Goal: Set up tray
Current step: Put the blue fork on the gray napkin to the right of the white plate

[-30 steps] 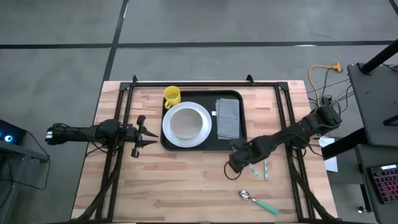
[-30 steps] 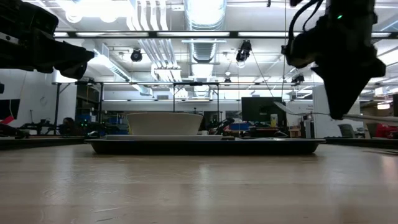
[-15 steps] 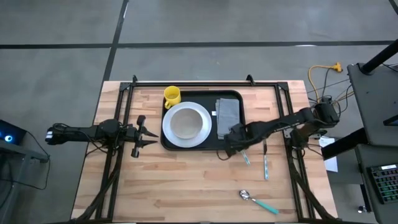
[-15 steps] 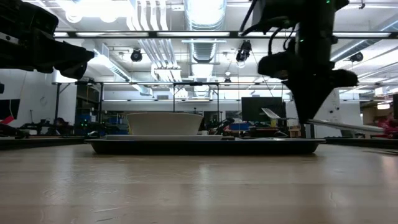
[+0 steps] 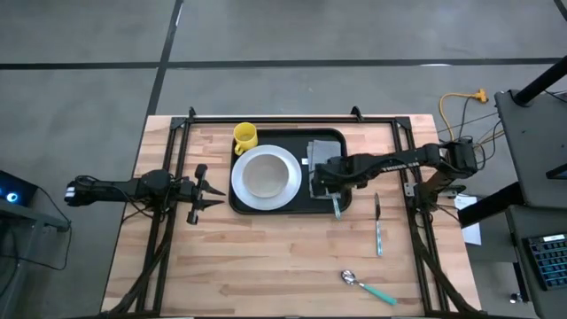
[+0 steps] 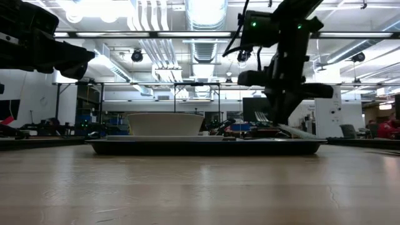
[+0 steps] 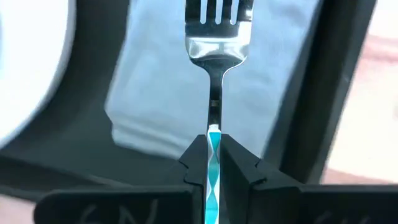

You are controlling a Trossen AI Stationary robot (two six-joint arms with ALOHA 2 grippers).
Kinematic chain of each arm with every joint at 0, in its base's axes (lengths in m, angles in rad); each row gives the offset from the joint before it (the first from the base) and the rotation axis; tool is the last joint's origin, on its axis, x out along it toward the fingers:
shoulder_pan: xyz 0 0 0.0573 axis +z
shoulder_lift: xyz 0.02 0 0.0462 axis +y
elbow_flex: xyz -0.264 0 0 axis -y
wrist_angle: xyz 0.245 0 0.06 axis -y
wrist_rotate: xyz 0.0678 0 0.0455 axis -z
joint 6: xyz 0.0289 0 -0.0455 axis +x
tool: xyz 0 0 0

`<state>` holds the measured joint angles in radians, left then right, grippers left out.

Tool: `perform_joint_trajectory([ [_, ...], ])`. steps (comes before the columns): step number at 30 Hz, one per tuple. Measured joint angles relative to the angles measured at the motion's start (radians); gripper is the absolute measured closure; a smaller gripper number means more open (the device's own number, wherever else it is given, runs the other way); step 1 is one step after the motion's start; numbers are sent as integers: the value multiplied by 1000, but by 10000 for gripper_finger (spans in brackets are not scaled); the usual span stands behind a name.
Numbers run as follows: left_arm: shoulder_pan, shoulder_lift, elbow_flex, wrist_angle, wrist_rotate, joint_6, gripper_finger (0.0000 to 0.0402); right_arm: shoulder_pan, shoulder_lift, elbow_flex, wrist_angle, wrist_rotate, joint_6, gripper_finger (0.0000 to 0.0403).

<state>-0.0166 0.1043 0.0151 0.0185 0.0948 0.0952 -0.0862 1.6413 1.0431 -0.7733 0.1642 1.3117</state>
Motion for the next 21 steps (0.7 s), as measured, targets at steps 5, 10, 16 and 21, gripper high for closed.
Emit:
perform_joint_trajectory([
  [5,0,0,0,0,0,0,318,-57,11,0,68,42,-3,385],
  [10,0,0,0,0,0,0,318,-104,24,2,126,54,-10,385],
  [16,0,0,0,0,0,0,318,-158,61,13,147,75,-23,385],
  [21,0,0,0,0,0,0,318,-198,97,43,165,75,-60,385],
])
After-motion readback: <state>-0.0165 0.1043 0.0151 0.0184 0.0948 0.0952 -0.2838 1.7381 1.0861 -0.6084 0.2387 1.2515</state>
